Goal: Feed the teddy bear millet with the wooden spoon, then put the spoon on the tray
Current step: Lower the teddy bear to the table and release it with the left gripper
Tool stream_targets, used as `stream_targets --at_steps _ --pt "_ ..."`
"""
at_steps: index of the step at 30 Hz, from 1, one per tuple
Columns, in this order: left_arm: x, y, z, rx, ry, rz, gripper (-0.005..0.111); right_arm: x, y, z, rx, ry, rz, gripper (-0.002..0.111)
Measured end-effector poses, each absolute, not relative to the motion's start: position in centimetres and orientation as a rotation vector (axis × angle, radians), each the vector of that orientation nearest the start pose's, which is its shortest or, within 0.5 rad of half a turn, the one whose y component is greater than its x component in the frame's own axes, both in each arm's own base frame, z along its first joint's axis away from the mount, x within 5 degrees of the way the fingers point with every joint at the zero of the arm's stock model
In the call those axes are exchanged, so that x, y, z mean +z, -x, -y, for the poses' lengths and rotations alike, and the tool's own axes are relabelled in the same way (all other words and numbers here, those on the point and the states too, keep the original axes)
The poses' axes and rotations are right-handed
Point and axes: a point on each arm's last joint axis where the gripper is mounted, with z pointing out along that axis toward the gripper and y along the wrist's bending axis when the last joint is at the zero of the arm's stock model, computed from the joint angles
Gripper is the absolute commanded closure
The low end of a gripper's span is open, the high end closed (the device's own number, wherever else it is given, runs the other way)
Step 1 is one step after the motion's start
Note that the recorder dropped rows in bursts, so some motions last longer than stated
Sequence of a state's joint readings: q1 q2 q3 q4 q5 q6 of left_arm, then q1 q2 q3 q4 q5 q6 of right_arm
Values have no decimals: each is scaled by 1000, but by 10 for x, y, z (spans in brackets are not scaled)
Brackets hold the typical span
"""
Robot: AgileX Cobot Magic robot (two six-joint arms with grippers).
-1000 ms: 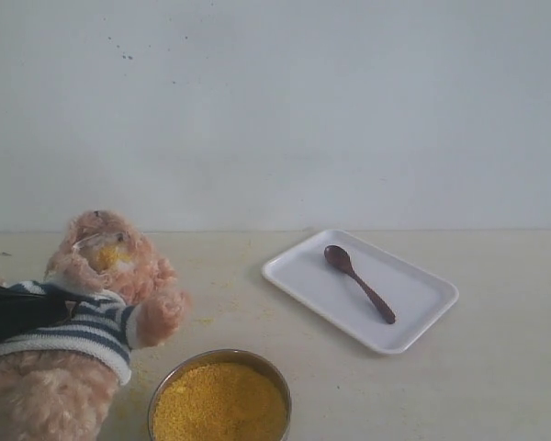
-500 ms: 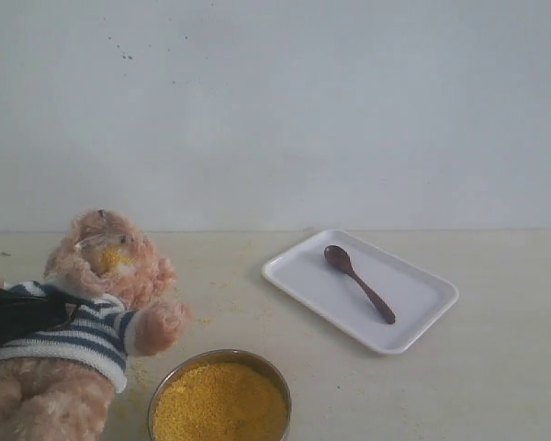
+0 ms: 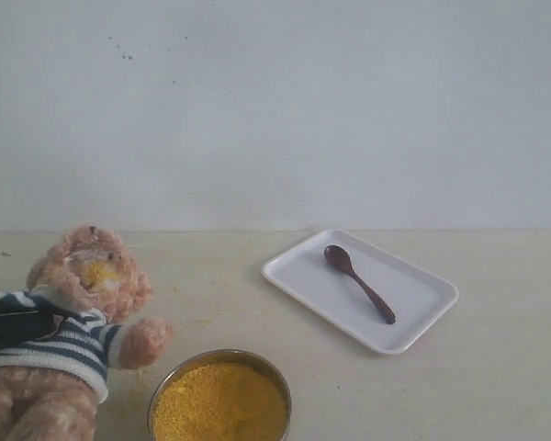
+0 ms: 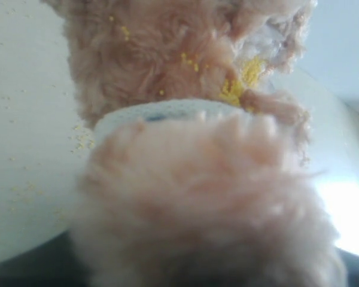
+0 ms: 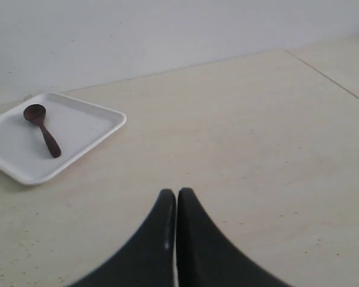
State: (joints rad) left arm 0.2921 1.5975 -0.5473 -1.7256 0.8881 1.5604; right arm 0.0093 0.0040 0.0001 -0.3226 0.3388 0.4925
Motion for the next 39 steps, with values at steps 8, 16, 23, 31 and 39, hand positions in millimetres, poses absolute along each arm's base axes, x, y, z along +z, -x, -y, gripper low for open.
stream_targets --at_steps 8,16,23,31,39 --pt "169 -259 -6 -963 179 -2200 103 184 -54 9 59 -247 -1793 109" --pt "166 -260 -10 -906 198 -2225 103 184 -54 9 61 -248 -1791 109" --pt "163 -260 -12 -863 216 -2244 103 184 -54 9 61 -248 -1791 109" --pt "161 -260 -15 -816 236 -2263 82 184 -54 9 66 -249 -1789 109" --pt "160 -261 -17 -797 249 -2271 9 185 -54 8 70 -251 -1785 109"
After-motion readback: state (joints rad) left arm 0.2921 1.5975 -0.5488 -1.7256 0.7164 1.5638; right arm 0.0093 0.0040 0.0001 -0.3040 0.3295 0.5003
